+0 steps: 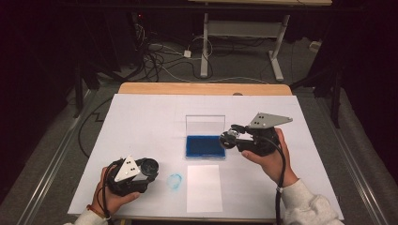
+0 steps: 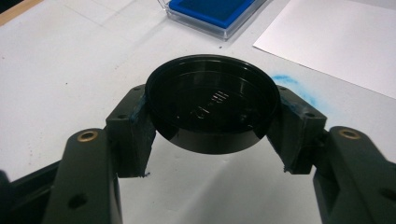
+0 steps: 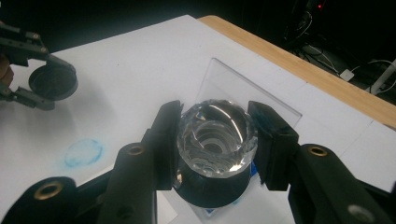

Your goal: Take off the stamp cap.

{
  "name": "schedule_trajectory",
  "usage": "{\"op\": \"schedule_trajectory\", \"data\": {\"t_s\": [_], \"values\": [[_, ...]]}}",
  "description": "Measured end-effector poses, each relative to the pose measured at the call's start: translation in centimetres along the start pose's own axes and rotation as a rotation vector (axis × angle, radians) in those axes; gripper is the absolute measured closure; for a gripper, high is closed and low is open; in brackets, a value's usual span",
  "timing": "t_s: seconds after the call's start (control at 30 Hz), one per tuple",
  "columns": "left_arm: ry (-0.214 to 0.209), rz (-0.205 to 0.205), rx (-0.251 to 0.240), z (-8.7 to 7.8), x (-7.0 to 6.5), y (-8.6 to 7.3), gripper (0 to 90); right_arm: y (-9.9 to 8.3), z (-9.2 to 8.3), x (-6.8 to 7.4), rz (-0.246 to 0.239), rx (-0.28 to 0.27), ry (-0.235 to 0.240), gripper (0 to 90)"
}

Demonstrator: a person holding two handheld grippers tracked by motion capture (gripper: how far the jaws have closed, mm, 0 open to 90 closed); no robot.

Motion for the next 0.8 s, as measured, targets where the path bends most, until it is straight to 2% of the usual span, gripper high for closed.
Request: {"op": "schedule_trajectory", "data": {"t_s": [0.1,0.4,0.8], "values": [[-0.018,0.001,-0.007,0.0,0.0,0.0,37.1,0.6,0.4,-0.6,0.007,0.012,0.004,57.5],[-0.022,-0.004,0.001,0.0,0.2,-0.1,37.1,2.0,1.9,-1.2,-0.024,0.058,-0.016,57.5],[-0.029,-0.008,0.002,0.1,0.2,-0.1,37.1,2.3,5.2,-1.1,-0.02,0.118,0.004,57.6]]}}
Point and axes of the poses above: each handheld gripper's, and its own axes: z roughly forward along the jaws, y roughly out of its top, x roughly to its left, the point moved 2 cm from there along z, roughly forward along the jaws
